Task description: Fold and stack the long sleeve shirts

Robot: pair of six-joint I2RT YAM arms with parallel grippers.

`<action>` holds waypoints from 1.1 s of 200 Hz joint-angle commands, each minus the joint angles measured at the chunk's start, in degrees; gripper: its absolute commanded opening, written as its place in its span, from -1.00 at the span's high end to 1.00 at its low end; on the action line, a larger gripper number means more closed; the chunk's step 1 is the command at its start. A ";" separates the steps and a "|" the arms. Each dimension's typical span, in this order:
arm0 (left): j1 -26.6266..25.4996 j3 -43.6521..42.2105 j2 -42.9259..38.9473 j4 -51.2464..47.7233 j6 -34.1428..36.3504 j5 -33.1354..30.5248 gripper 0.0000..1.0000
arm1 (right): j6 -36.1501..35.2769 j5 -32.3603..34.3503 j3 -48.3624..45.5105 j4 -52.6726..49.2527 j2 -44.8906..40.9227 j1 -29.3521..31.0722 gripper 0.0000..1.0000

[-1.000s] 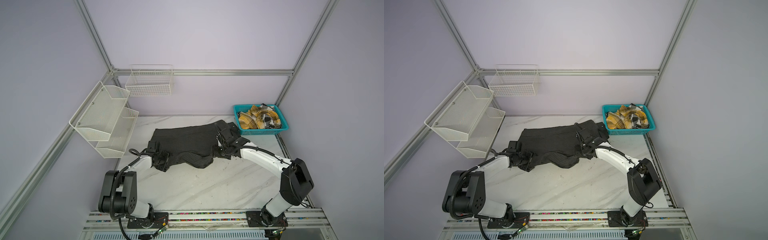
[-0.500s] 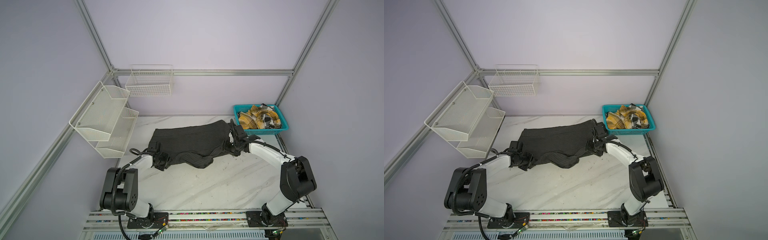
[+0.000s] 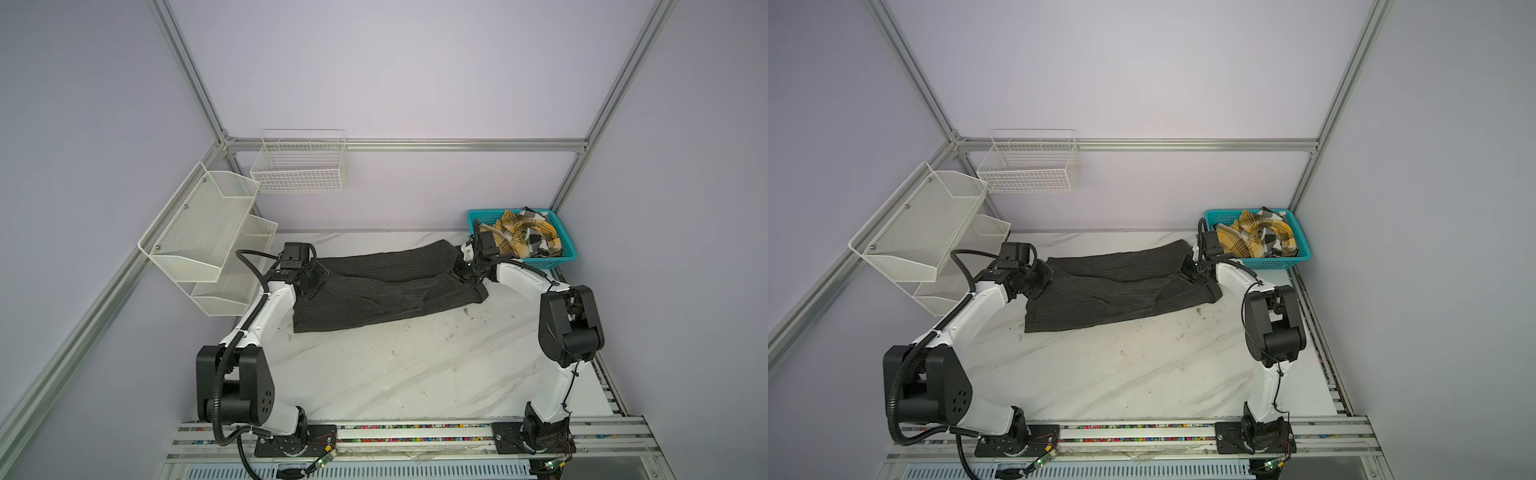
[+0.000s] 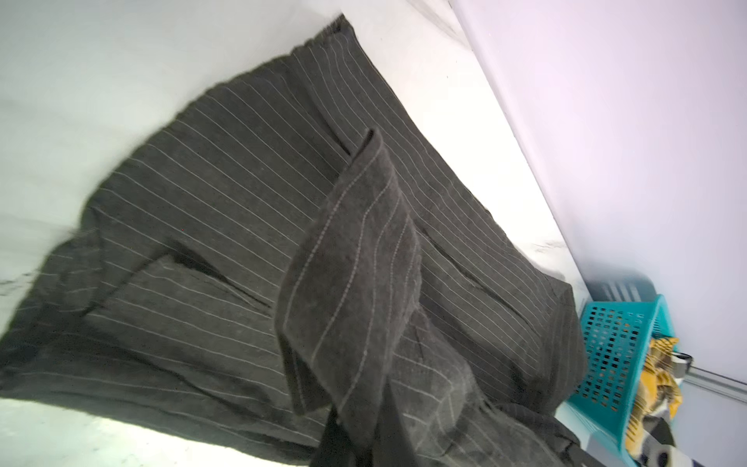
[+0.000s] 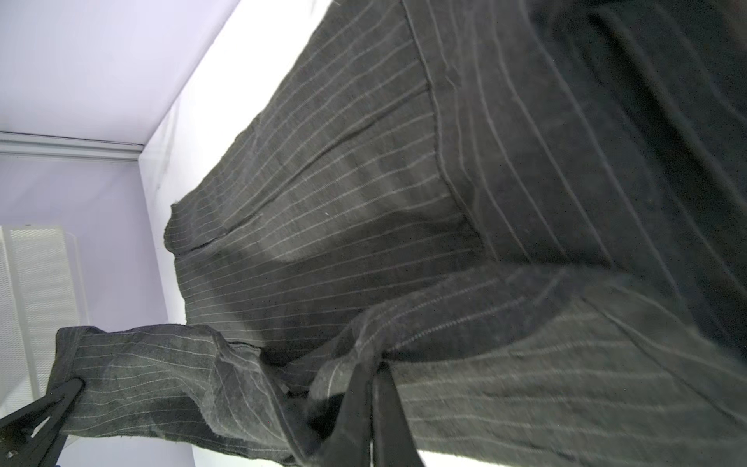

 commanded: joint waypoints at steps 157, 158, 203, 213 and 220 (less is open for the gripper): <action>3.88 -16.36 2.36 12.46 0.39 -6.55 1.00 | 2.37 -4.24 8.87 5.83 13.14 0.21 0.25; 3.87 -16.53 2.34 12.42 0.24 -6.58 1.00 | 2.27 -4.19 8.95 5.73 13.11 0.18 0.24; 3.87 -22.09 0.00 12.32 -1.92 -9.23 1.00 | -0.46 -0.81 7.26 1.04 7.56 0.60 0.07; 3.96 -22.38 0.43 12.76 -1.20 -9.55 1.00 | -0.47 -0.26 5.05 1.19 5.48 1.26 0.03; 3.96 -22.34 1.07 13.10 -0.74 -9.85 1.00 | -0.67 0.19 3.60 0.89 4.28 1.95 -0.02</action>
